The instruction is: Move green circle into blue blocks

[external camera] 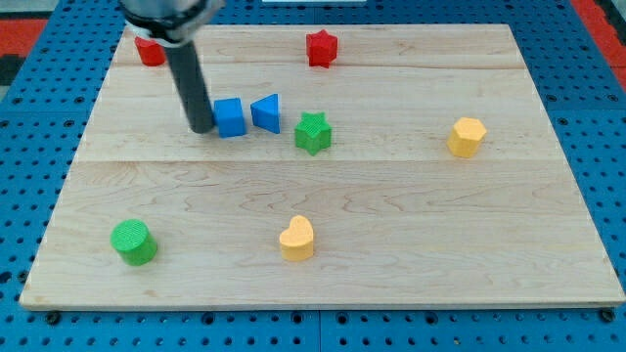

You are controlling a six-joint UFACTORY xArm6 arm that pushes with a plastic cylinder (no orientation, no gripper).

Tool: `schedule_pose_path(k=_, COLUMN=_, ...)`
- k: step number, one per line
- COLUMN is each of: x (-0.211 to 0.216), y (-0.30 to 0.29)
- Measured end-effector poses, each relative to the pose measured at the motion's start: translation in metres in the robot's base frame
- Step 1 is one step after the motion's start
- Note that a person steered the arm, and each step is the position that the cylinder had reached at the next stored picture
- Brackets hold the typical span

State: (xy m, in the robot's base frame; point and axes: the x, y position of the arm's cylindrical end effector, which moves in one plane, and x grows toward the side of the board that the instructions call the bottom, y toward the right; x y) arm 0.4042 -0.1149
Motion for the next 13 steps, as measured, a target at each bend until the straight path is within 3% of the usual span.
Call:
schedule_pose_path(k=1, x=0.049, y=0.038)
schedule_pose_path(k=2, x=0.141, y=0.019)
schedule_pose_path(k=3, x=0.19, y=-0.022)
schedule_pose_path(k=4, x=0.199, y=-0.126)
schedule_pose_path(k=6, x=0.15, y=-0.044)
schedule_pose_path(k=7, x=0.124, y=-0.06)
schedule_pose_path(k=9, x=0.107, y=0.04)
schedule_pose_path(k=10, x=0.124, y=0.092)
schedule_pose_path(k=11, x=0.096, y=0.043)
schedule_pose_path(k=12, x=0.067, y=0.043)
schedule_pose_path(k=13, x=0.06, y=0.101)
